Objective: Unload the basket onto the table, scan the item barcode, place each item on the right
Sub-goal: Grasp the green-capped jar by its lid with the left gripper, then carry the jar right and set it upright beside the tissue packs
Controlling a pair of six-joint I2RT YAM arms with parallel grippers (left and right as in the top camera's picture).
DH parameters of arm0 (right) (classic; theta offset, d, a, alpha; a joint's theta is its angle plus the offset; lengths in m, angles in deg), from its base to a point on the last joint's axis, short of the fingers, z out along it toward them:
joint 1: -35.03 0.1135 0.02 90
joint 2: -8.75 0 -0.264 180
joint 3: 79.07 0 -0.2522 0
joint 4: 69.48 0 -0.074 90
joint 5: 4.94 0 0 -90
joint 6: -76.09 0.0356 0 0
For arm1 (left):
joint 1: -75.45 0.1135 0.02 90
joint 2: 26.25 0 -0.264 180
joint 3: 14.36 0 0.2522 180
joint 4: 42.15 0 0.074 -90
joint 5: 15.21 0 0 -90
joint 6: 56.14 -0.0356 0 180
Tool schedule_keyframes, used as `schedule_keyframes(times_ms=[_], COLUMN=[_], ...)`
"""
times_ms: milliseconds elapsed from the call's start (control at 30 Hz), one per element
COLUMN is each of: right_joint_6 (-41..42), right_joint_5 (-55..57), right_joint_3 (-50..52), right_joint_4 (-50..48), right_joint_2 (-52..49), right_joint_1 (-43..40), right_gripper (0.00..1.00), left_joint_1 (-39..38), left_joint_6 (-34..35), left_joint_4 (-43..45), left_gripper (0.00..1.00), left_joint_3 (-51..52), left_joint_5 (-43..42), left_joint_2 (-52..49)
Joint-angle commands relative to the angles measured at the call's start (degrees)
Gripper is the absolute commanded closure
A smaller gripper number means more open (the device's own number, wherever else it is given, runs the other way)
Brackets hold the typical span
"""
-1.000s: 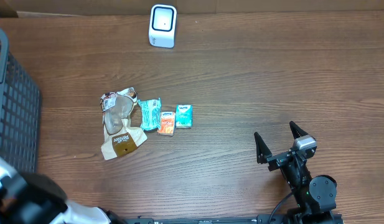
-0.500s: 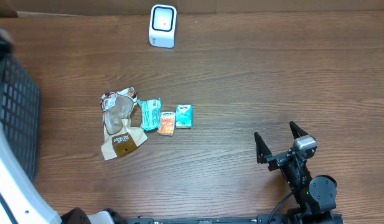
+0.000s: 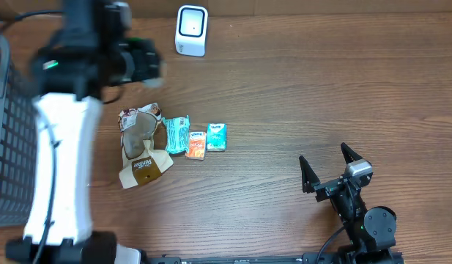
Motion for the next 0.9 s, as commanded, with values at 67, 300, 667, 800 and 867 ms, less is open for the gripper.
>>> schedule_keyframes(times_ms=[67, 300, 667, 800, 867], right_joint_6=[0.11, 0.11, 0.13, 0.11, 0.11], right_joint_5=[0.17, 0.17, 0.17, 0.17, 0.17], right_joint_3=[0.59, 0.59, 0.59, 0.59, 0.59], right_joint_4=[-0.31, -0.31, -0.31, -0.31, -0.31], right_joint_2=[0.42, 0.42, 0.42, 0.42, 0.42], right_joint_1=[0.26, 0.26, 0.26, 0.26, 0.26], right_gripper=[0.0, 0.0, 0.0, 0.0, 0.0], left_joint_1=[-11.21, -21.49, -28.5, -28.68, -28.76], left_joint_6=[3.06, 6.43, 19.67, 22.62, 22.62], left_joint_4=[1.05, 5.97, 7.85, 7.87, 7.82], left_gripper=[0.32, 0.31, 0.31, 0.3, 0.28], left_joint_3=[-0.33, -0.33, -0.31, -0.31, -0.31], left_joint_5=[1.25, 4.72, 11.89, 11.63, 10.99], left_joint_2=[-8.5, -19.87, -32.81, -34.53, -34.8])
